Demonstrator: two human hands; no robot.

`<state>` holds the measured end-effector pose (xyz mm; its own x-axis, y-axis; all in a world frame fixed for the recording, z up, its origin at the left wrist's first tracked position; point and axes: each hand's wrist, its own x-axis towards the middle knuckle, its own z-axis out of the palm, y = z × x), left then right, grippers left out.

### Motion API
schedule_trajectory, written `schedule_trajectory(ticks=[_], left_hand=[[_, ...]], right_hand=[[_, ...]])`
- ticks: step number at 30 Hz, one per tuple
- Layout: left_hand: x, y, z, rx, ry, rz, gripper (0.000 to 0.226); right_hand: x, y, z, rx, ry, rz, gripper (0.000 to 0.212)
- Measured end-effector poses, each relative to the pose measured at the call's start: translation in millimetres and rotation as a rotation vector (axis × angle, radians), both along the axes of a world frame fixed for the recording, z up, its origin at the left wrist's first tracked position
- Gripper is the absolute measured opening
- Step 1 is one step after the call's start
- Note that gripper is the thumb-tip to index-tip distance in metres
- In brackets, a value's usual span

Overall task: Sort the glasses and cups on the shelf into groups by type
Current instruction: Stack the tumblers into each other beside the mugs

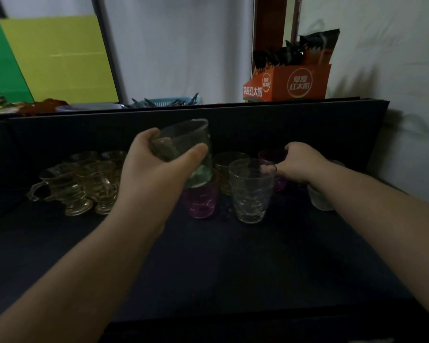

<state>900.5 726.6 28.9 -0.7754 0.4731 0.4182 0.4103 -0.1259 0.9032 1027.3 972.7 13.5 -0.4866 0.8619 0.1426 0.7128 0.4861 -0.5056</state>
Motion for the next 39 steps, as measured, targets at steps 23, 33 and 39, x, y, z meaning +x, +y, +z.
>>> schedule_trajectory(ticks=[23,33,39], left_hand=[[-17,37,-48,-0.153,-0.014,-0.048,0.093],[-23,33,-62,-0.184,-0.035,-0.074,0.102],[-23,33,-64,-0.216,0.009,-0.082,0.108]], right_hand=[[-22,-46,61,0.143,0.477,0.213,0.076],[-63,-36,44,-0.020,0.261,0.212,0.100],[-72,-29,37,-0.068,0.084,0.227,0.105]])
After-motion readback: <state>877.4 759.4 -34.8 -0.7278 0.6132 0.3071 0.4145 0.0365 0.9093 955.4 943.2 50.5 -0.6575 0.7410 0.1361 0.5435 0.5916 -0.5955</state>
